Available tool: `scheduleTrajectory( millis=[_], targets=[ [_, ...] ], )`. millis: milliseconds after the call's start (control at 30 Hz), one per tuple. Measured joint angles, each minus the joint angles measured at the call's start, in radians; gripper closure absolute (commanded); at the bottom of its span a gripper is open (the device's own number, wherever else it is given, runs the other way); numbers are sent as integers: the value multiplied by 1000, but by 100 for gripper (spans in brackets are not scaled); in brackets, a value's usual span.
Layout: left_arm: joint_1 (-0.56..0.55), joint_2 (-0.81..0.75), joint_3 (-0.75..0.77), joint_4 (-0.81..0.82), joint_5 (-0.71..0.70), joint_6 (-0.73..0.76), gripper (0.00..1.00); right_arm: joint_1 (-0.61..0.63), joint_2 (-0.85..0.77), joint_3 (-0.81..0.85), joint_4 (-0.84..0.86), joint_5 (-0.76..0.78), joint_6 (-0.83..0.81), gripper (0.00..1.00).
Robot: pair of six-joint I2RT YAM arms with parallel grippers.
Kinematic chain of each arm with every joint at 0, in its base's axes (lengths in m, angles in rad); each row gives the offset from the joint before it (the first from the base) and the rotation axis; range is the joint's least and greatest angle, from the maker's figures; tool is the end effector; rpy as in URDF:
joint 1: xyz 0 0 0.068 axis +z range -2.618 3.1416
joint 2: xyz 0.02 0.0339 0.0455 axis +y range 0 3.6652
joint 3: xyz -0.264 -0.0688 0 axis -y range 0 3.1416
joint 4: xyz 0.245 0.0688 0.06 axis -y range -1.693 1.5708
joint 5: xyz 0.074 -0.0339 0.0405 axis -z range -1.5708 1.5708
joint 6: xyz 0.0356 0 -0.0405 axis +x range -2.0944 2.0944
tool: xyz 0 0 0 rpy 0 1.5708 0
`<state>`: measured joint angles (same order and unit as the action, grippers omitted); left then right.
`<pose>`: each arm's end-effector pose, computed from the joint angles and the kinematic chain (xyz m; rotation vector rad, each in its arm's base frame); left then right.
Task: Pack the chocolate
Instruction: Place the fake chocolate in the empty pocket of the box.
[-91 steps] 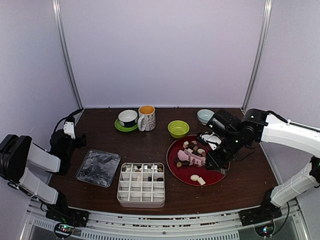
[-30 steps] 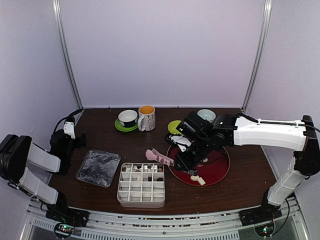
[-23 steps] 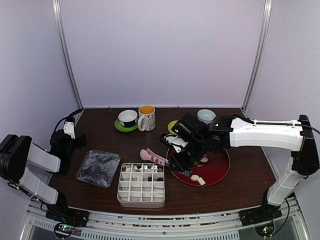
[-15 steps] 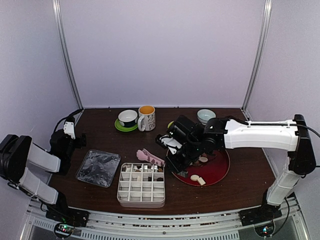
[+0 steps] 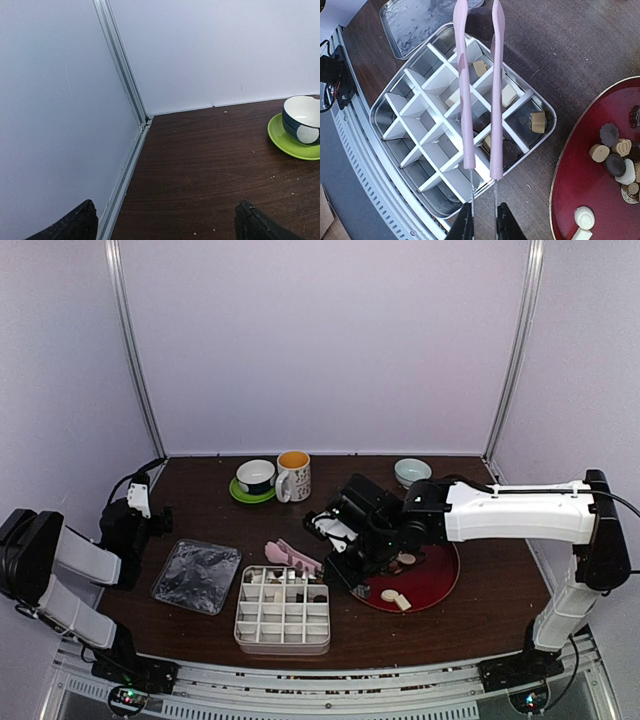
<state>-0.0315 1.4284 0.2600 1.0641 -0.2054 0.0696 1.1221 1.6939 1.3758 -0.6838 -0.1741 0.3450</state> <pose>0.2421 -0.0004 0.1616 -0.0704 1.6753 0.2007 0.1518 0.3294 0.2640 -1.1045 2.5132 0.7151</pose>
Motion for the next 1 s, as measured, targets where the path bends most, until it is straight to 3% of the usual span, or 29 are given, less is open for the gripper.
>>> scheduleTrajectory(
  millis=[533, 1000],
  targets=[
    [0, 0, 0, 0, 0, 0, 2, 11, 10, 4, 31, 14, -7, 85],
    [0, 0, 0, 0, 0, 0, 2, 102, 58, 20, -1, 18, -100, 84]
  ],
)
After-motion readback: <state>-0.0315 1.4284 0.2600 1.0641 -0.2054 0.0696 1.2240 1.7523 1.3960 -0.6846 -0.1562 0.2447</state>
